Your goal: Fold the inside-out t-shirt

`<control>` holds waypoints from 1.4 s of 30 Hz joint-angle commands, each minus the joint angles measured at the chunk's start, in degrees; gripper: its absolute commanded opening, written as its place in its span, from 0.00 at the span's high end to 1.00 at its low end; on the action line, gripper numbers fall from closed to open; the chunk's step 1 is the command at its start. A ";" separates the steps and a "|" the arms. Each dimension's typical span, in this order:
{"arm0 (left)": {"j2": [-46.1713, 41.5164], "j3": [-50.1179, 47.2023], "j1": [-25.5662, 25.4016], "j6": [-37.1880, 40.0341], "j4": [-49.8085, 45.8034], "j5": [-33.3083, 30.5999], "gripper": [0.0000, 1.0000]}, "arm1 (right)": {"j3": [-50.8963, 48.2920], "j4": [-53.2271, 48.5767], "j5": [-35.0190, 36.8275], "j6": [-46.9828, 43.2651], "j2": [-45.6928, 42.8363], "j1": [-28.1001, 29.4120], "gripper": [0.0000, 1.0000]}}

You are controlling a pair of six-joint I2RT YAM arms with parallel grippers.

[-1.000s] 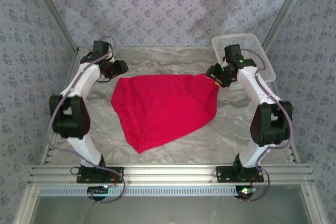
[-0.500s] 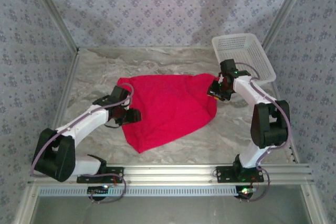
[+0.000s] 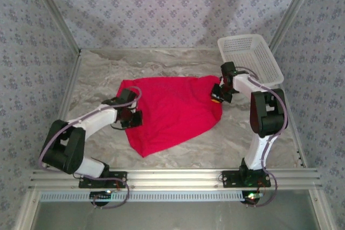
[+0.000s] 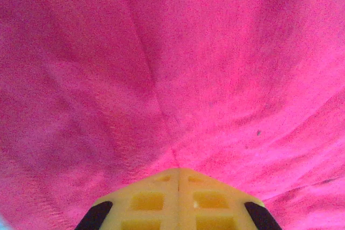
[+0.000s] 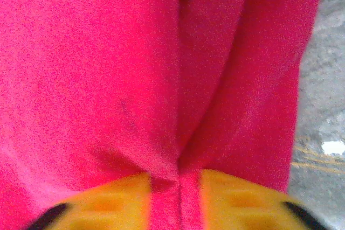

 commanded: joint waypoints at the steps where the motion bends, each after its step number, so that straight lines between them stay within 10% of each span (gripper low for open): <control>1: -6.77 6.93 6.71 3.25 -3.99 -0.58 1.00 | 2.10 -3.40 0.18 -1.09 -4.24 -0.46 1.00; 10: -9.84 13.46 17.72 3.36 -3.91 6.27 1.00 | -8.08 -11.19 5.69 -1.17 -28.35 -0.32 1.00; 21: -5.24 3.25 -2.77 -4.46 4.06 3.94 0.51 | -11.33 -12.97 4.02 0.19 -33.20 0.50 1.00; 38: 1.72 -4.60 -17.35 -9.10 4.31 -2.58 0.48 | -6.24 -12.82 2.99 0.30 -29.37 -0.78 1.00; 42: 5.36 -2.94 -17.26 -9.32 7.15 -3.52 0.63 | -5.77 -11.76 3.95 0.22 -28.84 -0.75 1.00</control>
